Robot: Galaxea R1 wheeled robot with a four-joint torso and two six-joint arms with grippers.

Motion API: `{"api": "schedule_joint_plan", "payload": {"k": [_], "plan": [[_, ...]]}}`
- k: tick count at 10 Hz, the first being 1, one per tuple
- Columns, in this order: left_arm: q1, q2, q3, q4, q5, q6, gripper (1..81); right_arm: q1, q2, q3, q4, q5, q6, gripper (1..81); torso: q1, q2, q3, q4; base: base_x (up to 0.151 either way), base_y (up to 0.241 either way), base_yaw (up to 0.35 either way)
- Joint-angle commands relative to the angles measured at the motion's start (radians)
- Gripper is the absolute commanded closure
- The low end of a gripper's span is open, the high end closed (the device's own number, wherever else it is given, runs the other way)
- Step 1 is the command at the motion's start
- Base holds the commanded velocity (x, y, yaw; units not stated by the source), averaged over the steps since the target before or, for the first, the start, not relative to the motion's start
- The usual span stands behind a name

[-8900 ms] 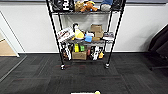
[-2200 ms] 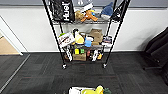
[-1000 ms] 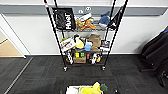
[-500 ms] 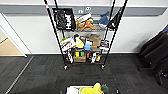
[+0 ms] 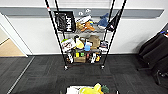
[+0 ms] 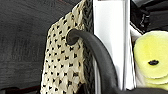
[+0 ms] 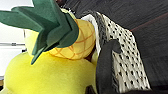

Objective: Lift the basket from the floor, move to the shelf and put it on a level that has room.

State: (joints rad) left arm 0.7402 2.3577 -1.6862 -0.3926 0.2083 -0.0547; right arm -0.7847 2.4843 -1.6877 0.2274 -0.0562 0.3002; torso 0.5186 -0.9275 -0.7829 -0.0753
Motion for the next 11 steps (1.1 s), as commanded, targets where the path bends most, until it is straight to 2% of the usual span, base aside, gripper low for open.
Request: {"api": "schedule_joint_plan", "payload": {"k": [1, 4, 5, 10, 11], "plan": [[-0.107, -0.027, 0.049, -0.04, 0.026, -0.001, 81.1, 0.095, -0.032, 0.053, 0.027, -0.036, 0.011, 81.1, -0.061, 0.093, 0.04, 0.0, 0.0, 0.0, 0.0], [-0.107, -0.029, 0.051, -0.038, 0.026, 0.001, 81.1, 0.095, -0.031, 0.054, 0.026, -0.036, 0.011, 81.1, -0.129, 0.198, 0.076, 0.0, 0.0, 0.0, 0.0], [-0.107, -0.029, 0.054, -0.038, 0.026, 0.001, 81.1, 0.095, -0.032, 0.056, 0.026, -0.036, 0.01, 81.1, -0.151, 0.232, 0.046, 0.0, 0.0, 0.0, 0.0], [-0.104, -0.044, 0.077, -0.038, 0.034, 0.003, 81.1, 0.075, -0.043, 0.073, 0.024, -0.033, 0.01, 81.1, -0.262, 0.402, 0.064, 0.0, 0.0, 0.0, 0.0], [-0.1, -0.046, 0.079, -0.037, 0.036, 0.003, 81.1, 0.074, -0.043, 0.076, 0.024, -0.033, 0.01, 81.1, -0.283, 0.434, 0.117, 0.0, 0.0, 0.0, 0.0]]}}
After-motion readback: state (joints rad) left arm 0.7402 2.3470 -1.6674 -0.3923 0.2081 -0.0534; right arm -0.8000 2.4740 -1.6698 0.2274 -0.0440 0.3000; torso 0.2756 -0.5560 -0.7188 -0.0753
